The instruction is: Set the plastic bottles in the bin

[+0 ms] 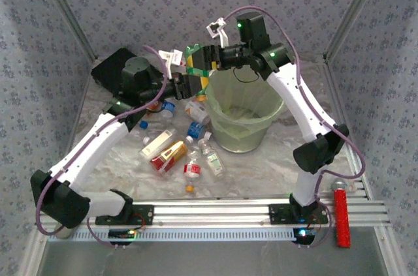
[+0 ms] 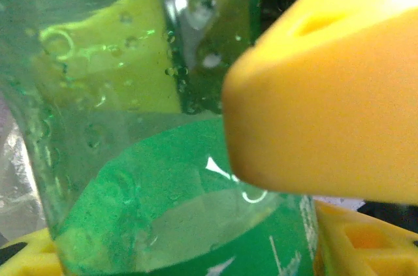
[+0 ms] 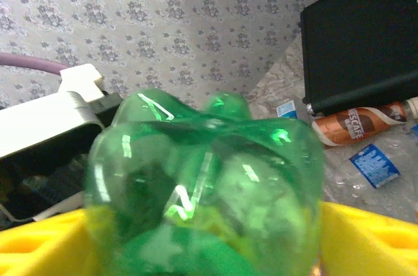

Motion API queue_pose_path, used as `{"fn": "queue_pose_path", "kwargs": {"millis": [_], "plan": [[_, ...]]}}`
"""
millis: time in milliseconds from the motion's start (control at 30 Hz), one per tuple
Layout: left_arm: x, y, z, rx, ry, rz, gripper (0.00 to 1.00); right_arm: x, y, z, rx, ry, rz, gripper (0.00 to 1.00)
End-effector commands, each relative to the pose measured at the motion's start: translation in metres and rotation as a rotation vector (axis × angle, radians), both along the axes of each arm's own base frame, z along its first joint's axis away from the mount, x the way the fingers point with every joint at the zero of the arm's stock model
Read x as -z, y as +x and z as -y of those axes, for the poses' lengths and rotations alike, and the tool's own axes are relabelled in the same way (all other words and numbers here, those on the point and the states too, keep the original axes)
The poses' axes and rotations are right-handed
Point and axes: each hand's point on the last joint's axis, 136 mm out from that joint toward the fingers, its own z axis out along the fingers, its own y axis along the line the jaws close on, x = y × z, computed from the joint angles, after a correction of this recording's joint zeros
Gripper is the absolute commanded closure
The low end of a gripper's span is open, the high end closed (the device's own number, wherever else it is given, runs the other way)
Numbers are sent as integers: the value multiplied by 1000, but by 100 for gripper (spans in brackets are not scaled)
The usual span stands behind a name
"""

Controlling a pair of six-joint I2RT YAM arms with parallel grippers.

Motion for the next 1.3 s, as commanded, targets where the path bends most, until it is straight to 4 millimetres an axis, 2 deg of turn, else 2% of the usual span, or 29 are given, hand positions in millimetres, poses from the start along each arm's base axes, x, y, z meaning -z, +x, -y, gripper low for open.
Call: {"fn": "queue_pose_path", "kwargs": {"millis": [0, 167, 233, 300, 433, 533, 600, 667, 767, 933, 1100, 1267], "plan": [[-25, -6, 5, 45, -27, 92, 70, -10, -3, -2, -13, 23, 1, 29], [-25, -2, 5, 31, -20, 93, 66, -14, 2, 2, 14, 25, 22, 43], [-25, -3, 4, 27, -17, 98, 54, -17, 4, 4, 24, 30, 33, 46], [-26, -3, 2, 17, -5, 106, 37, -21, 6, 7, 37, 31, 50, 46], [-17, -11, -12, -33, 61, 127, 12, -34, 15, 26, 107, 2, 120, 47], [-1, -18, -30, -93, 142, 117, 5, -40, 22, 48, 201, -68, 178, 48], [13, -20, -45, -139, 190, 87, 4, -38, 25, 66, 271, -134, 199, 49], [32, -19, -62, -203, 244, 38, 4, -27, 28, 85, 326, -224, 209, 49], [73, -15, -93, -323, 381, -58, 6, -1, 30, 118, 399, -405, 204, 50], [147, -20, -148, -494, 745, -219, 14, 46, 22, 164, 431, -730, 178, 49], [180, -27, -158, -502, 841, -268, 14, 88, 15, 177, 368, -900, 95, 50], [199, -33, -172, -534, 915, -303, 14, 136, 13, 171, 270, -1029, 20, 50]]}}
